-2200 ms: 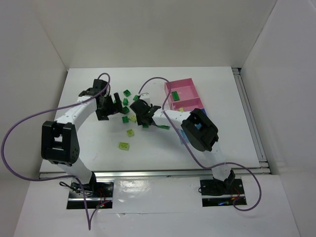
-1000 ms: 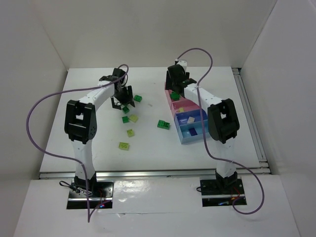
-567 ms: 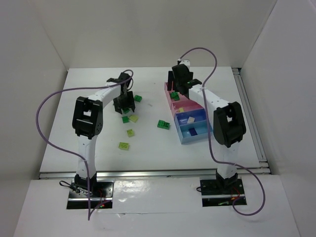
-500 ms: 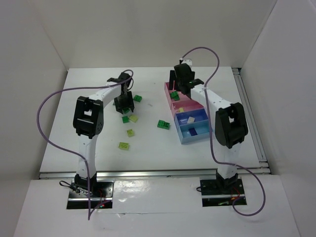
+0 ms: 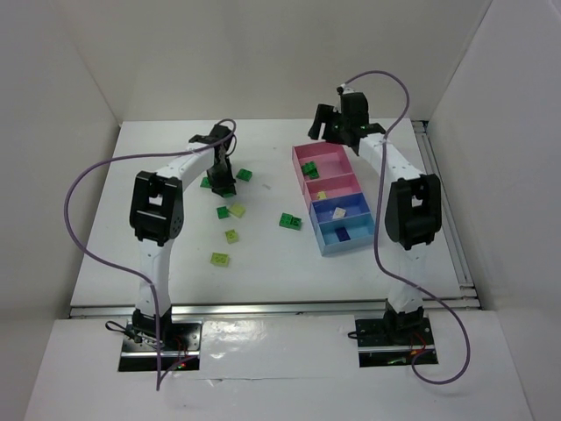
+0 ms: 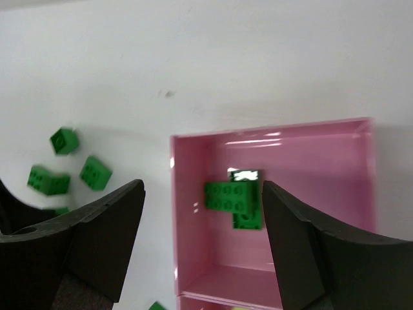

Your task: Sort the legos into containers by color

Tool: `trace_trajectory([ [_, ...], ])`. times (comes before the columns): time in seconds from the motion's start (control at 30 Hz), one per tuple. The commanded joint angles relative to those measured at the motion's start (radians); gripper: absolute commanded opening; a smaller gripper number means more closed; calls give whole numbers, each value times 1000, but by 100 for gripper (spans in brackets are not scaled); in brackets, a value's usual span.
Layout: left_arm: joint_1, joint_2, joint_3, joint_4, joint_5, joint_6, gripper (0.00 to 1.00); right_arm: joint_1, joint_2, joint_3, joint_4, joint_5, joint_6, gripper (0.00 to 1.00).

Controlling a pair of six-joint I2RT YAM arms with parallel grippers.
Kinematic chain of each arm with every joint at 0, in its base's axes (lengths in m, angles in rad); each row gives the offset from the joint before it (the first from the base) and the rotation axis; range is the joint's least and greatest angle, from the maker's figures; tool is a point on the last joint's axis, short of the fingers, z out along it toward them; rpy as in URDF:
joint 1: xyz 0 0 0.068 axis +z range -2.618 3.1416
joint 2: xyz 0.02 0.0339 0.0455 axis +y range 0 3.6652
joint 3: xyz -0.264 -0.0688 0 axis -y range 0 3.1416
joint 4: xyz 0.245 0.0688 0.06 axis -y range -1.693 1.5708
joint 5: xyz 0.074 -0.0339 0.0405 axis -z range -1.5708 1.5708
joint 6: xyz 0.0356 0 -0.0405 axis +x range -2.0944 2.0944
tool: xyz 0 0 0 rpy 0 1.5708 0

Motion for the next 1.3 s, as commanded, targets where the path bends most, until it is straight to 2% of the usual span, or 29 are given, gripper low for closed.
trace_trajectory([
  [0.0,-2,-111,27,-30,21,24,10,24,76,23,22,-252,21,81],
  [0.03,-2,-124,36,-30,21,33,9,24,90,23,36,-301,32,82],
  [0.2,-2,-173,94,-70,31,46,9,74,200,75,9,-354,23,82],
  [0.4,7,-193,104,-79,31,46,7,142,200,41,38,-463,-6,77],
  [0.57,17,-202,128,-88,41,35,7,175,165,-22,111,-653,-17,72],
  [0.67,17,-179,173,-116,80,44,7,185,136,-22,66,-653,-58,72],
  [0.73,17,-179,183,-116,107,53,7,185,93,-34,44,-603,-71,72],
  [0.8,7,-179,184,-116,132,54,7,172,11,-55,44,-488,-71,81],
  [0.83,-8,-170,196,-116,146,63,7,163,-26,-101,44,-367,-80,81],
  [0.9,-38,-170,220,-116,169,63,9,163,-114,-173,108,-226,-80,83],
  [1.03,-88,-112,297,-105,222,63,10,145,-398,-435,255,150,-12,85],
  [1.07,-98,-83,335,-105,236,63,10,145,-433,-518,269,199,-3,85],
  [1.17,-144,-6,430,-94,258,38,13,122,-528,-614,262,330,8,85],
  [1.2,-166,14,453,-79,267,23,19,122,-551,-634,245,355,8,85],
  [1.27,-175,59,516,-59,290,9,24,113,-618,-690,223,370,49,85],
])
